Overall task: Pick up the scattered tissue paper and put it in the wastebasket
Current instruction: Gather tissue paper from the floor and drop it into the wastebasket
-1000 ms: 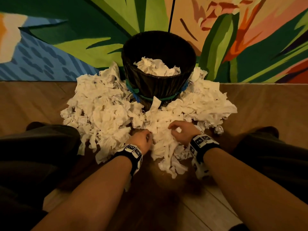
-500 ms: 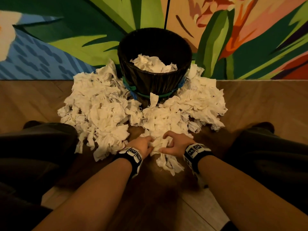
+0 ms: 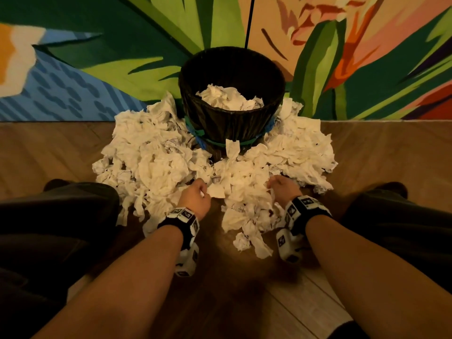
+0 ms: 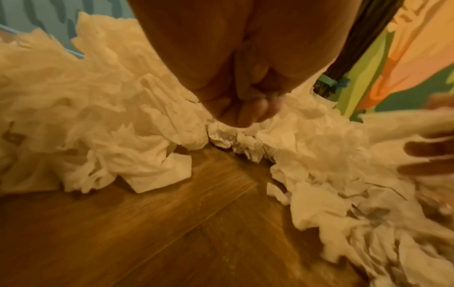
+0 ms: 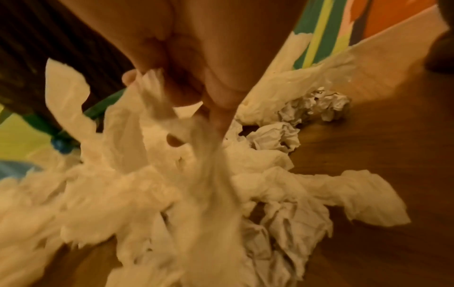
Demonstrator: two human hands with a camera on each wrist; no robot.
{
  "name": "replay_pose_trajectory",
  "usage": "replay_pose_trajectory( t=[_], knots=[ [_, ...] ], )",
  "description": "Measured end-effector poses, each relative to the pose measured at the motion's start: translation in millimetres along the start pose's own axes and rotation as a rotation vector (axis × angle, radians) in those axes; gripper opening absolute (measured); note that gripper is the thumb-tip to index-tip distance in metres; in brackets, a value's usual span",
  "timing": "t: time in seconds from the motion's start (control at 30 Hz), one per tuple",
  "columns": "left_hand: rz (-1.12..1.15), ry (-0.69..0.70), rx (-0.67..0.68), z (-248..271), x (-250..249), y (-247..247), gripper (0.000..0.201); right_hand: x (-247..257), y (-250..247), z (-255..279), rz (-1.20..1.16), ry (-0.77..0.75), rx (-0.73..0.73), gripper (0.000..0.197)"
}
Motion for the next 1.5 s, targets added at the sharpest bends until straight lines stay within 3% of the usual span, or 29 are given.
replay_pose_trajectory(
  t=[0.07, 0.13, 0.27, 0.4, 0.53, 0.67, 0.77, 0.87, 1.0, 1.07, 1.17, 1.3, 1.37, 1.43, 1.5],
  knots=[
    [-0.011, -0.003, 0.112, 2, -2, 13, 0.012, 2, -1, 0, -0.247, -0.007, 0.007, 0.033],
    [-0.177, 0.019, 0.274, 7, -4, 33, 0.015, 2, 2, 4, -0.439, -0.005, 0.026, 0.03],
    [-0.549, 0.033, 0.517, 18, -3, 68, 0.051, 9, 4, 5, 0.019, -0.093, -0.039, 0.046],
    [-0.77, 0.1, 0.571, 23, -1, 81, 0.065, 3, 34, 5, 0.56, -0.076, 0.229, 0.039],
    [-0.805, 0.094, 0.507, 19, 1, 77, 0.054, -19, 60, 16, 0.893, -0.061, 0.405, 0.024],
    [-0.848, 0.054, 0.475, 17, 4, 75, 0.042, -40, 82, 19, 1.227, -0.064, 0.448, 0.055],
    [-0.889, 0.015, 0.515, 19, 10, 73, 0.039, -44, 89, 17, 1.297, -0.058, 0.454, 0.048],
    [-0.959, 0.0, 0.536, 19, 11, 71, 0.036, -41, 88, 16, 1.162, -0.078, 0.478, 0.049],
    [-0.872, 0.082, 0.455, 18, 6, 71, 0.035, -30, 74, 12, 0.771, -0.006, 0.434, 0.053],
    [-0.777, 0.128, 0.467, 18, 5, 73, 0.039, -25, 64, 9, 0.59, 0.021, 0.391, 0.067],
    [-0.828, 0.186, 0.53, 20, 4, 81, 0.04, -22, 46, 8, 0.342, 0.04, 0.28, 0.081],
    [-0.748, 0.107, 0.558, 20, 11, 83, 0.039, -25, 30, 4, 0.136, 0.077, 0.191, 0.059],
    [-0.66, 0.055, 0.529, 20, 15, 78, 0.043, -23, 25, 4, 0.073, 0.071, 0.172, 0.063],
    [-0.547, 0.081, 0.447, 19, 11, 72, 0.038, -20, 21, 5, -0.04, 0.056, 0.137, 0.069],
    [-0.481, 0.138, 0.375, 18, 6, 66, 0.035, -14, 17, 9, -0.117, -0.01, 0.084, 0.054]
  ],
)
Point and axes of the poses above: each hand's wrist, its own z-axis away from the middle knuckle, its own y-axis out of the palm, x = y × z, the point moved 5 cm from there along -z, towards the middle knuckle, and after that the axes turned 14 degrees about x, right-handed, at the moved point
